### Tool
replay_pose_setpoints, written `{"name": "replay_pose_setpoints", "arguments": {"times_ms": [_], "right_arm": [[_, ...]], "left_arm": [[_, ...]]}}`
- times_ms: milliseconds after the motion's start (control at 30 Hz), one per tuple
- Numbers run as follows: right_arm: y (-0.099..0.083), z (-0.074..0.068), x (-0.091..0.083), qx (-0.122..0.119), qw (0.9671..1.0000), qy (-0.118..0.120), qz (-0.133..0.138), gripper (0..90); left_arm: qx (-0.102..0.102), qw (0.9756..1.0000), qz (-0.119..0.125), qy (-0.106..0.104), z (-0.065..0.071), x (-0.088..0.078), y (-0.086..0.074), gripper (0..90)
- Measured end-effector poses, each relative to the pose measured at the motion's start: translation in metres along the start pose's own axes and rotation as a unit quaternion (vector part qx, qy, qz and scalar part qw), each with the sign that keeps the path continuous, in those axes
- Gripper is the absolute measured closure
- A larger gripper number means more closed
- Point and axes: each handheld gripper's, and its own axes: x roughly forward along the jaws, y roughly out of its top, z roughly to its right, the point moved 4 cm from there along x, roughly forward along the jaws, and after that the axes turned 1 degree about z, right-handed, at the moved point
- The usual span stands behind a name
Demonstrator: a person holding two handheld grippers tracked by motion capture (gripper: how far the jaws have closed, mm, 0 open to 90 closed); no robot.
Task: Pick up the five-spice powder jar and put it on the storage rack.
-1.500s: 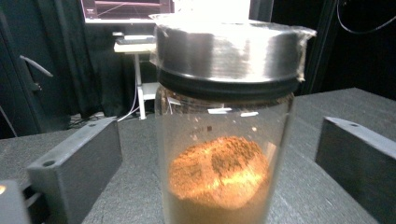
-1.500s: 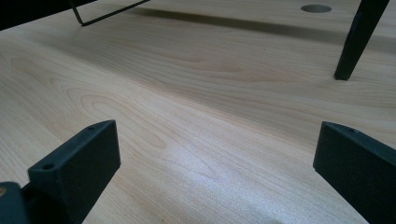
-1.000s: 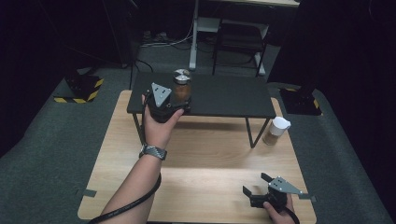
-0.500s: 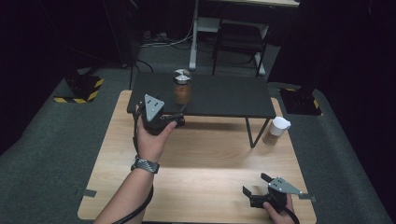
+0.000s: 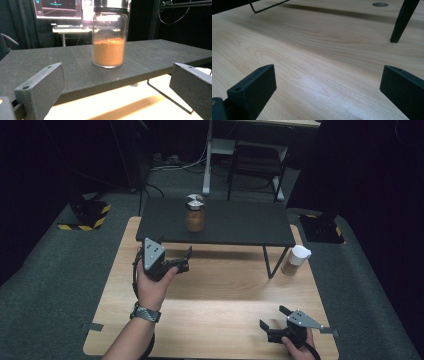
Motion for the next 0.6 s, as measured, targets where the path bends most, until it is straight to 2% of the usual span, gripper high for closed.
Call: {"name": "replay_pose_setpoints", "arguments": {"times_ms": [233, 600], "right_arm": [[0.0, 0.0, 0.0, -0.002, 1.0, 0.0, 0.0, 0.4], [0.0, -0.001, 0.0, -0.004, 1.0, 0.0, 0.0, 0.4]], "left_arm": [[0.008, 0.9999, 0.001, -0.014, -0.002, -0.012, -0.016, 0.5], [0.011, 0.9996, -0.009, -0.023, -0.007, -0.04, -0.053, 0.5]]}}
